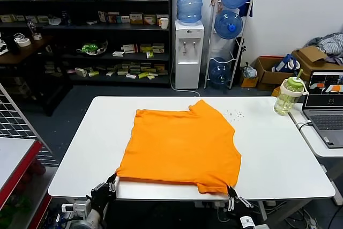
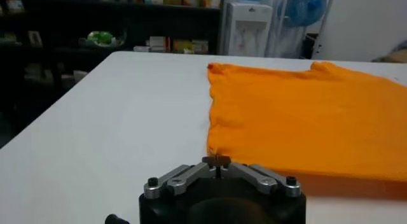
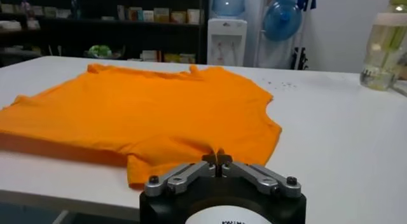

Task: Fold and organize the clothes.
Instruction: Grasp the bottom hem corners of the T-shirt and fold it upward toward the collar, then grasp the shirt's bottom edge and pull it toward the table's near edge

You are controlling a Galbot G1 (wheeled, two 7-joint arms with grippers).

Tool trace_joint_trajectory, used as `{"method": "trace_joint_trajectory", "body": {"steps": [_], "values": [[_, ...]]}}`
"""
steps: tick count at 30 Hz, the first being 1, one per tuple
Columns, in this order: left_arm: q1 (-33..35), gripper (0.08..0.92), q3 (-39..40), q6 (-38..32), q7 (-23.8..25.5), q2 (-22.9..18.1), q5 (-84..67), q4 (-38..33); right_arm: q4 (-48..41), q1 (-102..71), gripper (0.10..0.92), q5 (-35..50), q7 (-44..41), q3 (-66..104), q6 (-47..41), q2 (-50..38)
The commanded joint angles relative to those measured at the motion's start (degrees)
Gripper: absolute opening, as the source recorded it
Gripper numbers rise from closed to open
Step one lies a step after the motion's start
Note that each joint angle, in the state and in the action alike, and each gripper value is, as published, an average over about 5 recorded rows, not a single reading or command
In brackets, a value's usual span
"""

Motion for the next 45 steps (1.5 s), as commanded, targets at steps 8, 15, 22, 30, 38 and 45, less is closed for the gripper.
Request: {"method": "trace_joint_trajectory", "body": {"steps": [8, 15, 22, 30, 38, 45], "values": [[-3.3, 0.09, 0.9, 1.3, -0.7, 4.8, -7.3, -2.5, 2.6, 6.2, 0.125, 8.0, 4.6, 0.2, -2.1, -3.3], [-19.3, 0.09, 6.7, 1.6, 0.7, 4.5, -8.1, 7.2, -5.9, 25.0, 0.125, 15.1, 7.9, -3.6, -7.0, -6.7], [-29.2, 0.09, 11.2, 2.1, 1.1, 3.7, -7.9, 17.2, -14.0, 36.9, 0.125, 21.0, 10.5, -9.3, -10.0, -11.0], [-32.7, 0.106, 11.8, 5.1, 2.0, 2.1, -7.6, 22.4, -20.4, 41.8, 0.225, 18.9, 9.4, -12.2, -11.3, -9.5], [-25.4, 0.32, 8.7, 5.4, 2.4, 2.8, -6.7, 15.7, -17.5, 35.3, 0.459, 14.3, 6.9, -9.1, -10.1, -10.5], [-15.4, 0.519, 6.7, 5.3, 1.2, 2.5, -5.6, 7.8, -12.8, 24.2, 0.658, 14.8, 4.2, -3.4, -8.5, -15.1]]}}
